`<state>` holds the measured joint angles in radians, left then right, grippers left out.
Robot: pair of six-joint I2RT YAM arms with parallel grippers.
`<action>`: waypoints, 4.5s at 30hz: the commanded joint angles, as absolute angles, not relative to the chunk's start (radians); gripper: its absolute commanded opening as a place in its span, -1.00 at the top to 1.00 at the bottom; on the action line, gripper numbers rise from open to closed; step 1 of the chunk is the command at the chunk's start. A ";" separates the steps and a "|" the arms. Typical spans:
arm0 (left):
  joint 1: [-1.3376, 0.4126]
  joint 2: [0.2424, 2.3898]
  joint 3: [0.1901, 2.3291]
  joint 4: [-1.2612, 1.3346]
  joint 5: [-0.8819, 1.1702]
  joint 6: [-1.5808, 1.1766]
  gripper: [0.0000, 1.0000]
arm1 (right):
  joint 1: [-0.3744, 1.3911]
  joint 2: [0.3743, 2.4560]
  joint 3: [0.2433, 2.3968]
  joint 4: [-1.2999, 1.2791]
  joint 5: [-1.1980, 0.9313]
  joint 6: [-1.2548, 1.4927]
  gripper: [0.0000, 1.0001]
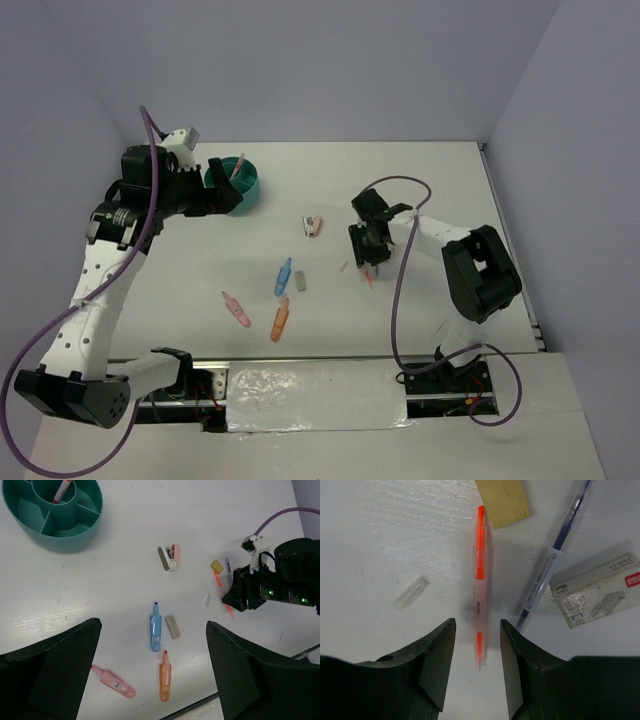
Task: Sort the stationery into containers
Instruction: Pick up the pen from the center of the board, then close the pen cap on the pen.
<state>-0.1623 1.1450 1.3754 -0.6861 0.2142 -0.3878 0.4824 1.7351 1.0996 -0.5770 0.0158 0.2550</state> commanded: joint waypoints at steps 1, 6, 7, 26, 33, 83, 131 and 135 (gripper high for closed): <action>-0.166 1.146 1.419 -0.744 0.233 -0.337 -0.99 | 0.503 1.764 1.141 -0.514 0.034 0.253 0.03; -0.166 1.126 1.373 -0.729 0.270 -0.356 -0.99 | 0.518 1.812 1.114 -0.483 0.048 0.262 0.11; -0.166 1.124 1.368 -0.729 0.276 -0.356 -0.99 | 0.523 1.818 1.111 -0.482 0.060 0.264 0.16; -0.606 1.533 1.526 -0.730 -0.090 -0.569 -0.80 | 0.442 1.247 1.169 -0.776 0.079 0.491 1.00; -0.775 1.847 1.647 -0.618 -0.109 -0.548 -0.29 | 0.288 0.982 1.114 -0.882 0.028 0.480 1.00; -0.836 2.206 1.657 -0.541 -0.075 -0.377 0.11 | 0.281 0.822 1.074 -0.853 -0.282 0.411 1.00; -0.502 1.423 1.255 0.133 0.404 -0.909 1.00 | 0.399 0.796 0.898 -0.427 -0.434 0.586 1.00; -0.454 1.325 1.065 0.584 0.520 -1.176 1.00 | 0.592 0.816 0.879 -0.219 -0.343 0.688 1.00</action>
<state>-0.4469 1.3224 1.1790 0.1825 0.3252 -0.9325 0.4919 0.8074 0.8738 -0.4721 -0.3782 0.5877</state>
